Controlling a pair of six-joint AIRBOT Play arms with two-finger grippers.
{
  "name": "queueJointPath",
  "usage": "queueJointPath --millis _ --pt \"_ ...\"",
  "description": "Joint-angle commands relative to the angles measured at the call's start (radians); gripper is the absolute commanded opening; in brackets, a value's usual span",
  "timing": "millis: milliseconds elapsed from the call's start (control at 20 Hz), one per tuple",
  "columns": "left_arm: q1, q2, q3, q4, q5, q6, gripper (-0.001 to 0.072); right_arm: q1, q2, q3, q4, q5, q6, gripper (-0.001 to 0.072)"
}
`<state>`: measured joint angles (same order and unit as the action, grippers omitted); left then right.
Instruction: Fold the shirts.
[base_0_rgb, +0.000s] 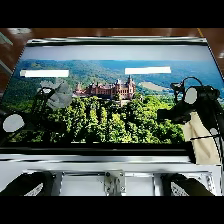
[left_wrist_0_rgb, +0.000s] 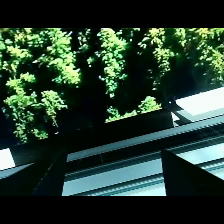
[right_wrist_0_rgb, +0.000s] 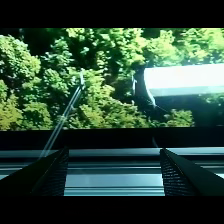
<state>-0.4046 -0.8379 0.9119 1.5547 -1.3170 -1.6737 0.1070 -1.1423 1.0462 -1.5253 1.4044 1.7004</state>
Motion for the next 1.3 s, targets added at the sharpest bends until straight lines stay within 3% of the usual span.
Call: queueJointPath --millis 0,1000,1250 --pt "0.001 0.001 0.000 0.000 0.000 0.000 0.0705 0.001 0.000 0.000 0.000 0.000 0.000 0.0688" --pt "0.001 0.000 0.000 0.000 0.002 0.000 0.0705 0.001 0.000 0.000 0.000 -0.002 0.000 0.0688" --pt "-0.001 0.000 -0.001 -0.060 0.080 -0.003 0.0702 0.001 0.000 0.000 -0.005 0.007 -0.001 0.0688"
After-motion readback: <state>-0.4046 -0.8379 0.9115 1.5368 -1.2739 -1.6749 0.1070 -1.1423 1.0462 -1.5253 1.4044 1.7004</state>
